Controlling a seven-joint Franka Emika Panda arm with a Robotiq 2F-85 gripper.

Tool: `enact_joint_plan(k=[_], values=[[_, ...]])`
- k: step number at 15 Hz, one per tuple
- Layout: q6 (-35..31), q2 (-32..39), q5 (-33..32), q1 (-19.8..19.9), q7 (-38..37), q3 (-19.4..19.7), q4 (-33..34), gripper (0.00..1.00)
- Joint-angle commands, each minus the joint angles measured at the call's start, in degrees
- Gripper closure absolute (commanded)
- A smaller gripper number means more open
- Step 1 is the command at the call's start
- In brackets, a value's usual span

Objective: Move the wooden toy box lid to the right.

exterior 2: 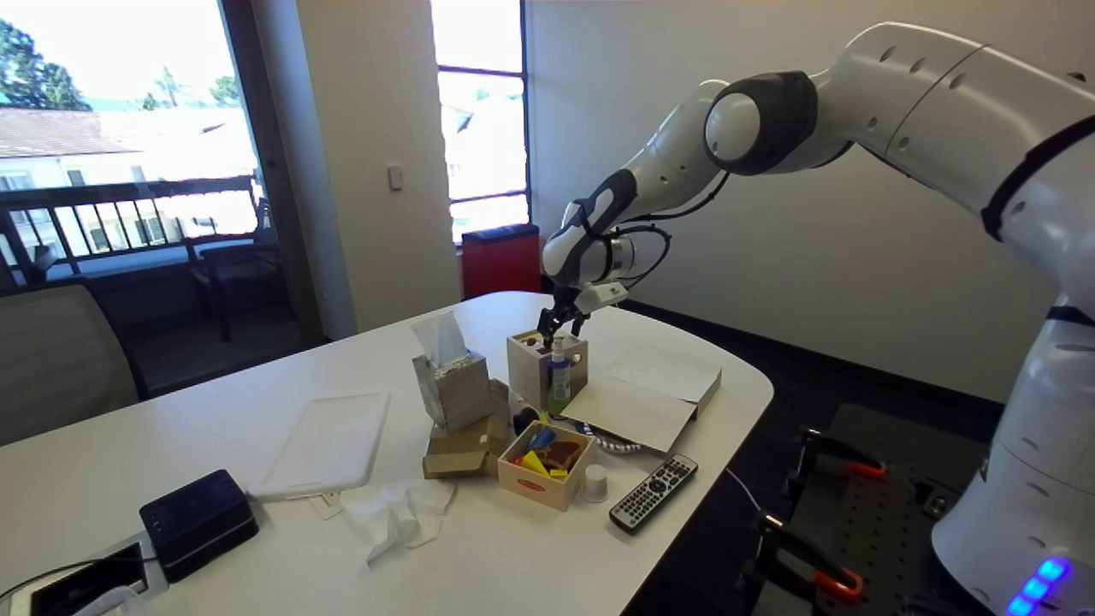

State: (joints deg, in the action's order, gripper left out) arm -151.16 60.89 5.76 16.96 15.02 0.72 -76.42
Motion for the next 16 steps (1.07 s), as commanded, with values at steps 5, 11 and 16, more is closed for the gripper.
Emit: enact_joint_plan(k=[5, 11, 16], values=[[-0.51, 0.67, -0.53, 1.14, -3.72, 1.5, 0.97, 0.0], [-0.13, 1.01, -0.64, 1.3, -4.15, 1.73, 1.57, 0.0], [-0.59, 0.77, -0.86, 1.29, -5.64, 3.26, 1.18, 0.0]])
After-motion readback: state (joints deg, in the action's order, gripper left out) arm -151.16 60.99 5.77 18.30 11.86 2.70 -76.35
